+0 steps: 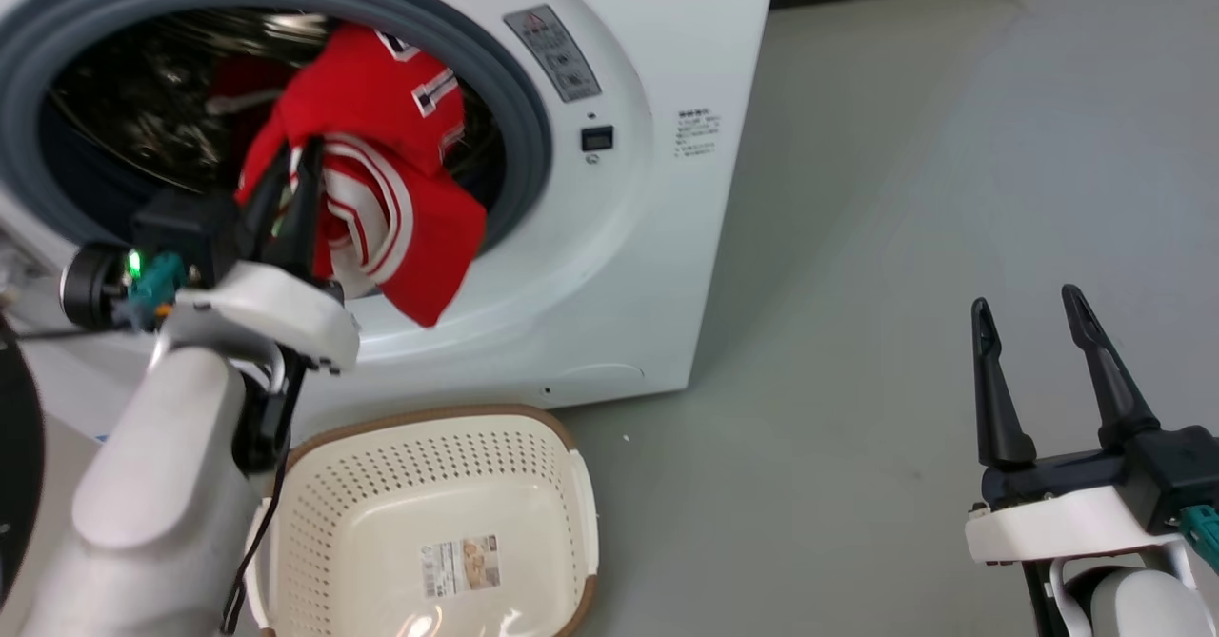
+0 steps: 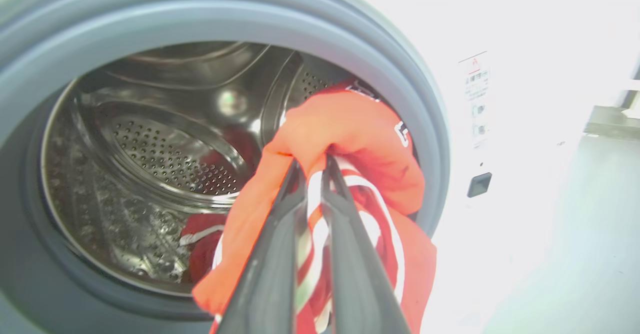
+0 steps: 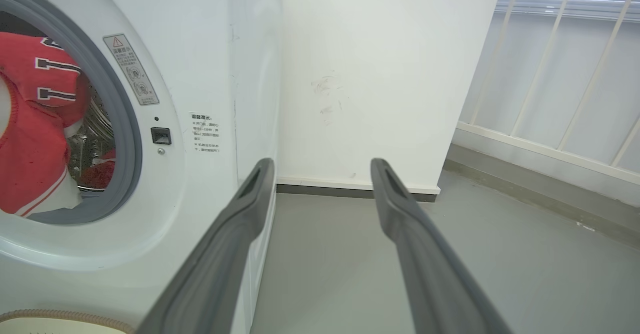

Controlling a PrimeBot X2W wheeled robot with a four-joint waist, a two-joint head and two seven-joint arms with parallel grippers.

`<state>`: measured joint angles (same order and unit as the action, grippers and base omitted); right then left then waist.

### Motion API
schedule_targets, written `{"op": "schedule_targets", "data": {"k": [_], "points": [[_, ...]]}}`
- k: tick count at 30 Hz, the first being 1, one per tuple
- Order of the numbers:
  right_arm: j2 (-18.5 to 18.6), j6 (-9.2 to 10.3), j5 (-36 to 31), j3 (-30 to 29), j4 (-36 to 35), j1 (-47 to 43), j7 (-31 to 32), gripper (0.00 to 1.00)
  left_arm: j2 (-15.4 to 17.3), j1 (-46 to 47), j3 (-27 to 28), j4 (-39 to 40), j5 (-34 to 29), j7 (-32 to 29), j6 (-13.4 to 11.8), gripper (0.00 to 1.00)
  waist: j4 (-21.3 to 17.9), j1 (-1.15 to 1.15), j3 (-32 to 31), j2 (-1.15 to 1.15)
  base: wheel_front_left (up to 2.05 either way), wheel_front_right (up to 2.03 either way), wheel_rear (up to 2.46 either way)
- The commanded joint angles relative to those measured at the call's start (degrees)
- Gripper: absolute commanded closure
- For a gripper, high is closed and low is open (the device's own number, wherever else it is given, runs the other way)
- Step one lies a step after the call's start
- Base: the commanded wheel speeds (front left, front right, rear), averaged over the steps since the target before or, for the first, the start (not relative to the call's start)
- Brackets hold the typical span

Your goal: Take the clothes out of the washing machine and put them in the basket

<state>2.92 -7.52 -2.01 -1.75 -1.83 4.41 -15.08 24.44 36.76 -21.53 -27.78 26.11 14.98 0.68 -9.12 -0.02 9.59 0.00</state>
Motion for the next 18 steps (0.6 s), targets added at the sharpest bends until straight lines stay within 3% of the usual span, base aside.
{"op": "schedule_targets", "data": {"k": [1, 12, 18], "points": [[-0.06, 0.06, 0.18, -0.51, 0.11, -0.68, -0.14, 0.00, -0.41, -2.82, 0.82, 2.73, -0.67, 0.31, -0.46, 1.00, 2.03, 0.02, -2.70, 0.00, 0.00, 0.00, 0.00], [-0.06, 0.06, 0.24, -2.26, 0.81, -3.46, -0.13, 0.00, 0.31, -17.74, 2.08, 18.55, -4.28, 0.31, -1.67, 1.00, 4.99, 0.02, -7.42, 0.00, 0.00, 0.00, 0.00], [-0.06, 0.07, 0.22, -2.13, 0.99, -4.33, -0.14, 0.00, 1.72, -25.35, 0.07, 21.85, -4.34, -1.01, -1.09, 1.00, 5.64, 0.02, -7.91, 0.00, 0.00, 0.00, 0.00]]}}
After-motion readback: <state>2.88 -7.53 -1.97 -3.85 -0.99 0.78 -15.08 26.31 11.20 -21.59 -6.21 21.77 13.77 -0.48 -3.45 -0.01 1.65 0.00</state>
